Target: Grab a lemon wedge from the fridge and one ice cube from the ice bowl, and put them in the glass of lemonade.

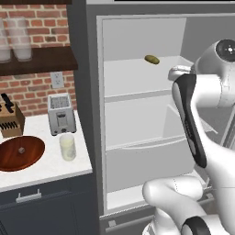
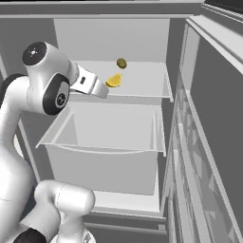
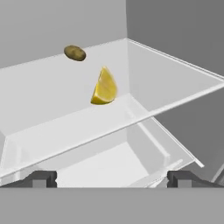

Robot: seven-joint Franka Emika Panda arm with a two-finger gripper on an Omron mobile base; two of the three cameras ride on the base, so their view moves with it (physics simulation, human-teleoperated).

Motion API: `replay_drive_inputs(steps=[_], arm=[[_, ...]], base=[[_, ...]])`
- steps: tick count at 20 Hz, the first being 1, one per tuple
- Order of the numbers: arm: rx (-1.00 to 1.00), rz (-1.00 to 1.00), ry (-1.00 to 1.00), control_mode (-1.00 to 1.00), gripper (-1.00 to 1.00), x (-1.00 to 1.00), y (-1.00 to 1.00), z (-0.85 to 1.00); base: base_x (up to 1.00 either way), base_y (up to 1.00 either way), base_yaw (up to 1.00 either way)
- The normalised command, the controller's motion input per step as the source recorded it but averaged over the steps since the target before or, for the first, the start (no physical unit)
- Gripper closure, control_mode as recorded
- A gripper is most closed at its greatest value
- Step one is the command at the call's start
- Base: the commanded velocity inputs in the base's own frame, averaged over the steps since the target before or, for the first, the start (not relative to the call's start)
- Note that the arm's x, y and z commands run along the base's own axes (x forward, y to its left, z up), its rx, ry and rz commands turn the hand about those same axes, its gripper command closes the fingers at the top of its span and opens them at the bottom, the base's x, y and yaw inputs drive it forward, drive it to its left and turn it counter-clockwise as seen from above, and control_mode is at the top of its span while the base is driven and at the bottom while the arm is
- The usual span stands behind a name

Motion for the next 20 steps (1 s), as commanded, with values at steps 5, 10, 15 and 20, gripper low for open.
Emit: replay_drive_inputs(steps=[5, 10, 15, 20], arm=[[0.0, -0.06, 0.01, -1.0, -1.0, 0.41, -0.07, 0.0], [0.02, -0.06, 0.04, -1.0, -1.0, 0.38, -0.16, 0.0], [0.0, -0.04, 0.03, -1.0, -1.0, 0.38, -0.17, -0.04], [0.0, -0.04, 0.05, -1.0, -1.0, 0.48, -0.03, -0.06]], base=[[0.0, 0.0, 0.0], [0.0, 0.0, 0.0], [0.0, 0.0, 0.0], [0.0, 0.0, 0.0]])
